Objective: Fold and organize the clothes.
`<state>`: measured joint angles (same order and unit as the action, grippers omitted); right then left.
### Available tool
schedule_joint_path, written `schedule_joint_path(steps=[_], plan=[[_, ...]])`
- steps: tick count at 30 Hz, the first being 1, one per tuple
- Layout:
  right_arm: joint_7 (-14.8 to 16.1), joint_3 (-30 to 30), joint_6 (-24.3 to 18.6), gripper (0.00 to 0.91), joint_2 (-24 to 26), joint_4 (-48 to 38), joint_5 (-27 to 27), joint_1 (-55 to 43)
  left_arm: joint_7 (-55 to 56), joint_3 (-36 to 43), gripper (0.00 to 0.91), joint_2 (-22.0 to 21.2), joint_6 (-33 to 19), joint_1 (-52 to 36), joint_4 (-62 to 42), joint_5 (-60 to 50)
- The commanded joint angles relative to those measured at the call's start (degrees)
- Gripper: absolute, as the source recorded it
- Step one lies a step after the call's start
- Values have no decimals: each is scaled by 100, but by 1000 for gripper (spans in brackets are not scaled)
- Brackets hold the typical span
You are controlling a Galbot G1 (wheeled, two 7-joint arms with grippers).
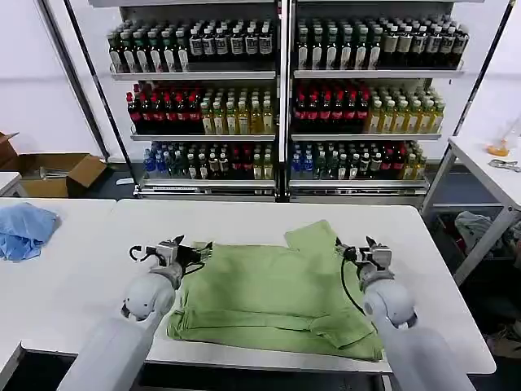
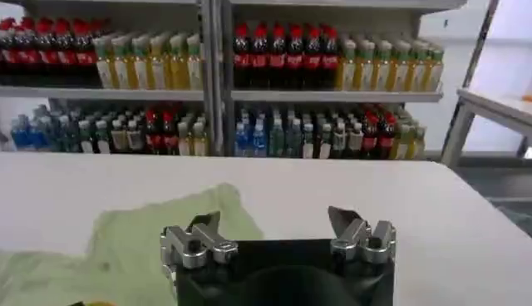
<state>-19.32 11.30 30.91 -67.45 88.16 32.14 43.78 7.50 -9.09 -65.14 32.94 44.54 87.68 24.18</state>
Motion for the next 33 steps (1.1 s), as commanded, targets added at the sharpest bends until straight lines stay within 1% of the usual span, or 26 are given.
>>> schedule_joint_path(steps=[1,5,9,13,14,15,16,17,18,19,20,21,27,33], plan=[[58,-439,50,907,-287,-1556,125,-1150,10,387,907,-157,19,-532,-841,-31],[144,-499,42,907,-375,-1843,158,-1279,20,379,907,-149,26,-462,-817,59],[350,-582,-16,907,-468,-1998,173,-1355,11,390,907,-98,23,-386,-778,76],[474,-637,-15,907,-535,-2228,137,-1408,7,396,907,-80,22,-350,-802,108],[494,-649,-15,907,-557,-2277,138,-1425,6,391,705,-79,22,-343,-807,129],[506,-667,-16,907,-582,-2378,138,-1442,3,386,615,-79,22,-334,-811,149],[517,-673,-15,907,-591,-2415,139,-1449,-7,380,433,-77,22,-328,-814,157],[529,-682,-8,907,-596,-2434,139,-1453,-14,378,343,-75,22,-322,-813,161],[569,-703,10,766,-609,-2472,142,-1454,-26,374,212,-65,22,-313,-809,182],[576,-712,31,413,-613,-2479,143,-1453,-30,373,121,-61,20,-306,-804,200],[596,-724,53,91,-618,-2492,146,-1450,-37,373,60,-54,21,-299,-798,209],[625,-737,86,0,-619,-2497,153,-1441,-49,374,50,-41,20,-285,-789,217],[655,-729,216,0,-621,-2491,279,-1364,-72,357,30,-14,20,-245,-752,284],[711,-679,212,0,-587,-2313,371,-1253,-83,327,30,38,16,-208,-677,456]])
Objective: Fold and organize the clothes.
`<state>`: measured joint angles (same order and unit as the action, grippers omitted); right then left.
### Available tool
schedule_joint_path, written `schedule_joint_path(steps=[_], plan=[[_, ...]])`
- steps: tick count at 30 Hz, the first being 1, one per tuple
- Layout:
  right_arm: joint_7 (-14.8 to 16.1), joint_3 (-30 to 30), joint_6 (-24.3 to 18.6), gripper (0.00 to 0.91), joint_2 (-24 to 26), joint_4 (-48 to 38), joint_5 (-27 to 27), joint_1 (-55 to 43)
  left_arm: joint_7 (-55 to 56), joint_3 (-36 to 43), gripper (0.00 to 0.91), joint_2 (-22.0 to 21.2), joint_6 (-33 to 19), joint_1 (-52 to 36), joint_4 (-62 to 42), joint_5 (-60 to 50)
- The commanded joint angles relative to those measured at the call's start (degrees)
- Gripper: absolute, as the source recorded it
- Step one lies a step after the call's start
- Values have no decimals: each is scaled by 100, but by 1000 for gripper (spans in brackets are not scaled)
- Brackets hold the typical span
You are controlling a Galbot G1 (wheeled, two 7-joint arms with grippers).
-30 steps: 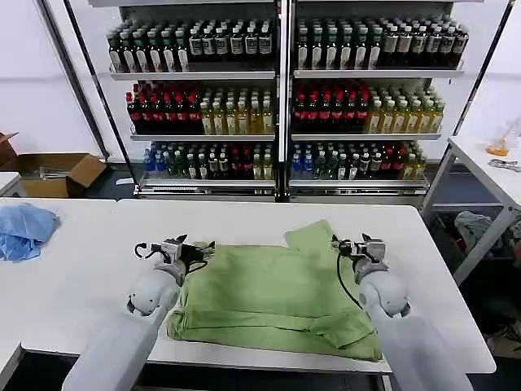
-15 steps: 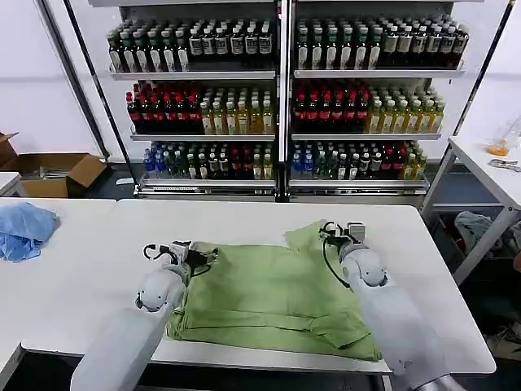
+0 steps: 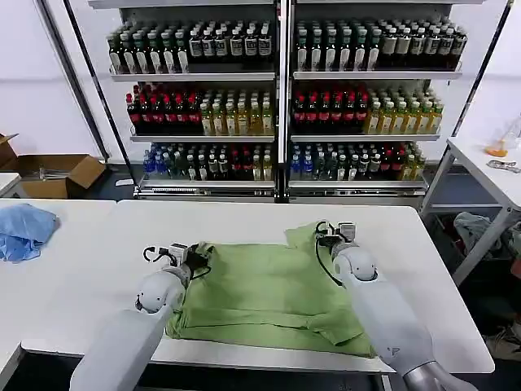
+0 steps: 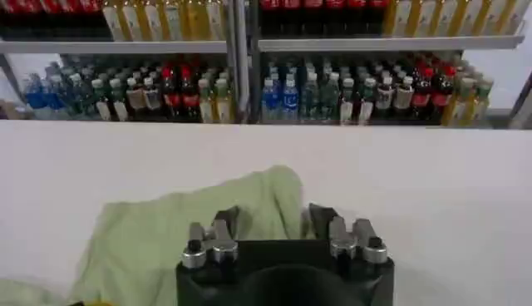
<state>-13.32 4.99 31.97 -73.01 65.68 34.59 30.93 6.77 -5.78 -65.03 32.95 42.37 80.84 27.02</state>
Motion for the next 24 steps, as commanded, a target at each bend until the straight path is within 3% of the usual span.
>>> schedule_joint_path(steps=[1,12,24], plan=[[127,-48,81,0,-25,-28,126,60,-15,-11,30,32,15,19,26,213],[175,98,-703,0,105,788,55,386,-41,-282,30,117,-80,272,670,915],[111,534,-674,0,556,2440,260,1131,-118,-636,30,356,-120,840,1594,1232]])
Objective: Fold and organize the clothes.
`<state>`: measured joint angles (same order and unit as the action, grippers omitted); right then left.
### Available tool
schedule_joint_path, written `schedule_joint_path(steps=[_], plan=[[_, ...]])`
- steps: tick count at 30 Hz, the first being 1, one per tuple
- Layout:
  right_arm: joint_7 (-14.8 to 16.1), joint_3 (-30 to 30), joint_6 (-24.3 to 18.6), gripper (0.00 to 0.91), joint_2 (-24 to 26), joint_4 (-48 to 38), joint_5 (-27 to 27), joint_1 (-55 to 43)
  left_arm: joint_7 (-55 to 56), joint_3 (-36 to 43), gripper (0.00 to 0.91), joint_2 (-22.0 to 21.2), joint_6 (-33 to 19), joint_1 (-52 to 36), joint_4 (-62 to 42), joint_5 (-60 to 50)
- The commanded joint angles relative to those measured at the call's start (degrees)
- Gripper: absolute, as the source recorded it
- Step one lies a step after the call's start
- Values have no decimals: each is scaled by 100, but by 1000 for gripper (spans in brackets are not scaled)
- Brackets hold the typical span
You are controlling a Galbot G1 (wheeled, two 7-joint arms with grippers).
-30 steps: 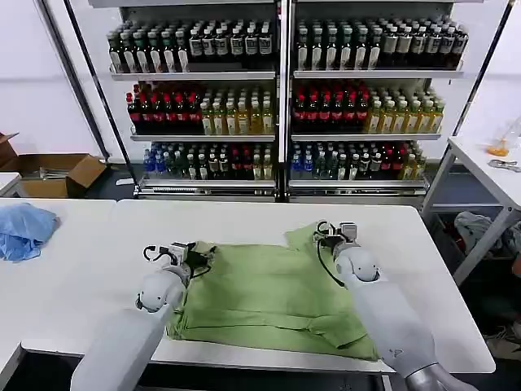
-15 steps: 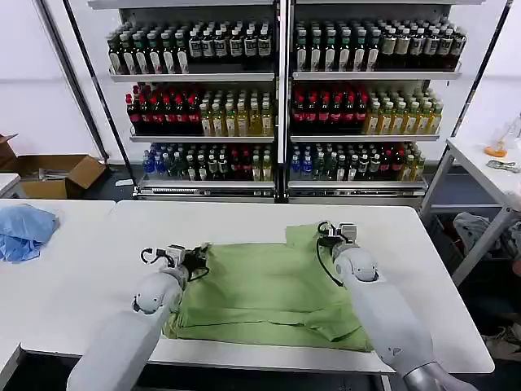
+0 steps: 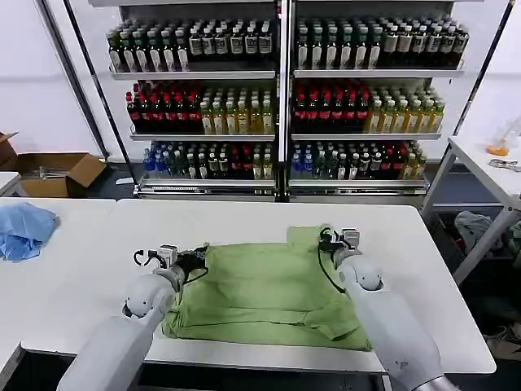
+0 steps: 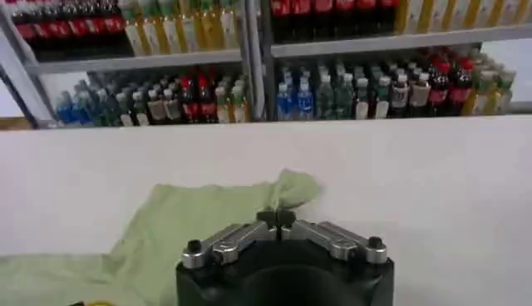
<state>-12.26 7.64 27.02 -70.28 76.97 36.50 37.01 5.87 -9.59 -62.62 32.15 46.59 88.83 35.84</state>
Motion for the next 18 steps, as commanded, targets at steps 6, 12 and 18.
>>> schedule_joint_path(steps=[6,12,18], plan=[[3,553,-86,0,533,2143,142,1071,-83,-432,30,185,-47,834,1189,378],[2,1038,-6,0,772,3113,210,2052,-165,-572,30,329,-11,1277,1623,366],[11,1484,21,0,881,3890,217,2987,-218,-684,30,471,23,1602,1918,348]])
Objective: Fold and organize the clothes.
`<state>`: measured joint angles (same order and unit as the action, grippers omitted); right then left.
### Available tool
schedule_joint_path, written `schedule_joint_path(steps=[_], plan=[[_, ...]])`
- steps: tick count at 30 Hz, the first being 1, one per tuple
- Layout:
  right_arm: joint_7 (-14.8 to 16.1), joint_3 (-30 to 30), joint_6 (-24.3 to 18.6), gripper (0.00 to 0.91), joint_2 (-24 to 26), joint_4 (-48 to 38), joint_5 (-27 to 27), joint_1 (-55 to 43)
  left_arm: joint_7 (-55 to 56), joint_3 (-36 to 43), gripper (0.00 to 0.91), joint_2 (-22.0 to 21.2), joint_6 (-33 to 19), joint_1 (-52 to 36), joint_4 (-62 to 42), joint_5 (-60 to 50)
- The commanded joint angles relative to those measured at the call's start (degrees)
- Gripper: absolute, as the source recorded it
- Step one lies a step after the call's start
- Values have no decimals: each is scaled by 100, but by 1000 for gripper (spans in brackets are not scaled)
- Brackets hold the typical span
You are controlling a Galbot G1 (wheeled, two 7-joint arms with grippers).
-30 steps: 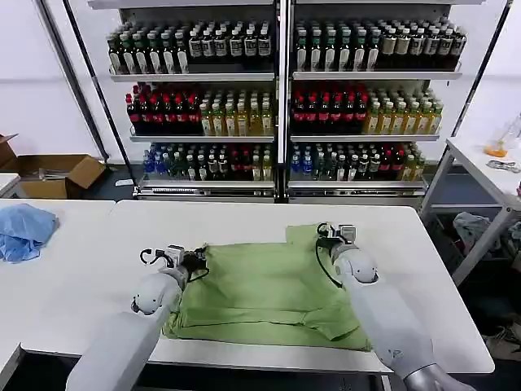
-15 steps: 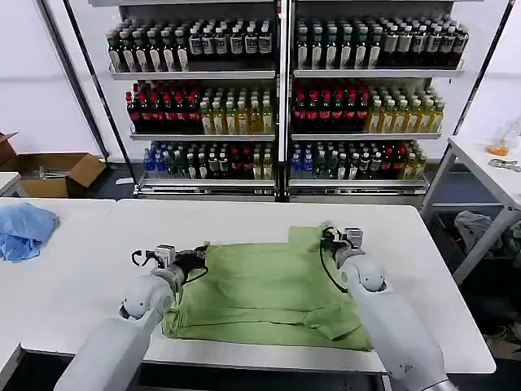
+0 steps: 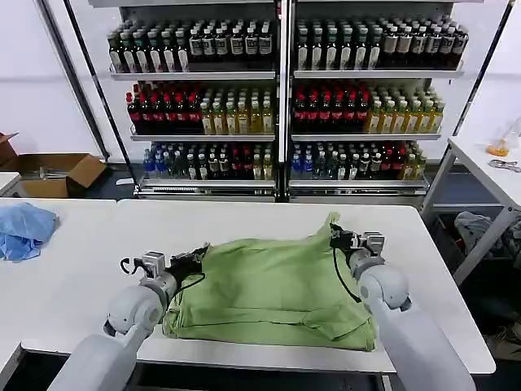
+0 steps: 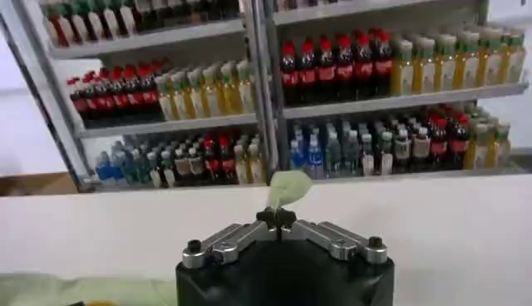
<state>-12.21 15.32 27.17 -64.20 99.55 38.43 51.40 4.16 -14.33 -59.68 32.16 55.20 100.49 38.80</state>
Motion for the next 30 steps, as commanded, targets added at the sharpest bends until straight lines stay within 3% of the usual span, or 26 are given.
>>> schedule_joint_path(steps=[1,12,26,27,28,29,30], plan=[[6,768,5,0,274,1700,22,1634,-58,-225,30,202,37,784,793,44],[29,1084,32,0,169,2173,-91,2651,-183,-352,30,446,82,1236,1041,-285],[-281,756,502,0,-98,1834,-493,2652,-380,-243,30,557,83,1443,947,-1270],[-283,735,534,725,-110,1822,-516,2629,-370,-232,101,546,84,1426,924,-1300],[-268,724,525,725,-121,1807,-559,2614,-353,-223,282,533,80,1406,907,-1338],[-259,715,505,907,-131,1807,-582,2608,-299,-218,907,524,44,1396,906,-1340],[-259,709,490,907,-140,1824,-636,2607,-270,-223,907,495,-3,1387,912,-1343]])
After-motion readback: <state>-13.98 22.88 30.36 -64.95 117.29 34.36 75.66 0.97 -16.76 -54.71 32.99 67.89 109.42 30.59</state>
